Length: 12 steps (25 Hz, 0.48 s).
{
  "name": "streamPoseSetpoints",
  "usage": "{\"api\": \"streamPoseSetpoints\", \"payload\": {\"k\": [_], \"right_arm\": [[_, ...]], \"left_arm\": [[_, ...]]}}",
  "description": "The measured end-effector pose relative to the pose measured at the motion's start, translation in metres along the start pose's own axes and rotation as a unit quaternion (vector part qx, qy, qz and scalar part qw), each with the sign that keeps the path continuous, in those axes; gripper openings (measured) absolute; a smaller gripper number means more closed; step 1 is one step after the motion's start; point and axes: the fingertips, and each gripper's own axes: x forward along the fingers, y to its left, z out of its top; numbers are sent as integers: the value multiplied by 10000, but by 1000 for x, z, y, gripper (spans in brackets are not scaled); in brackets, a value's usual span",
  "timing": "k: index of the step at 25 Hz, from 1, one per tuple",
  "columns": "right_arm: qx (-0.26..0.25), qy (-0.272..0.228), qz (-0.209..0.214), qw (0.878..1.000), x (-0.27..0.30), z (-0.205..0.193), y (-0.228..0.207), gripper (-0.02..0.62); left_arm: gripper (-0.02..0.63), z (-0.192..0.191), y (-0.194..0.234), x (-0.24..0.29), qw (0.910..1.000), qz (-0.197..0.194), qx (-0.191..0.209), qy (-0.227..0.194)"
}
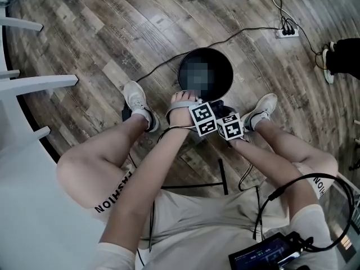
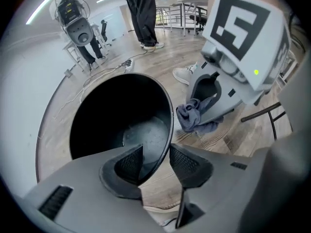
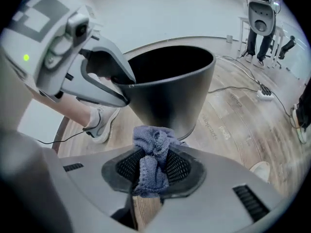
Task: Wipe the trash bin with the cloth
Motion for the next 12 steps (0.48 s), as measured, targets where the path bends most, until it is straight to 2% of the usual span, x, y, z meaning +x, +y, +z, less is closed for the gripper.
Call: {"api": "streamPoseSetpoints", "payload": {"k": [5,9,12], "right_arm": [[-16,-192,26,9998,-31,10,-3,103],[-73,-321,15,9995,-41,17,-3,103],[-117,-390,43,9992,-44,22,3,103]], "left_arm": [[183,0,-5,-7,9981,-142,331,-495],[183,-15,-2,-11,9970,-205,506,-554],[183,-22,4,-13,9962,-74,709,-501]]}}
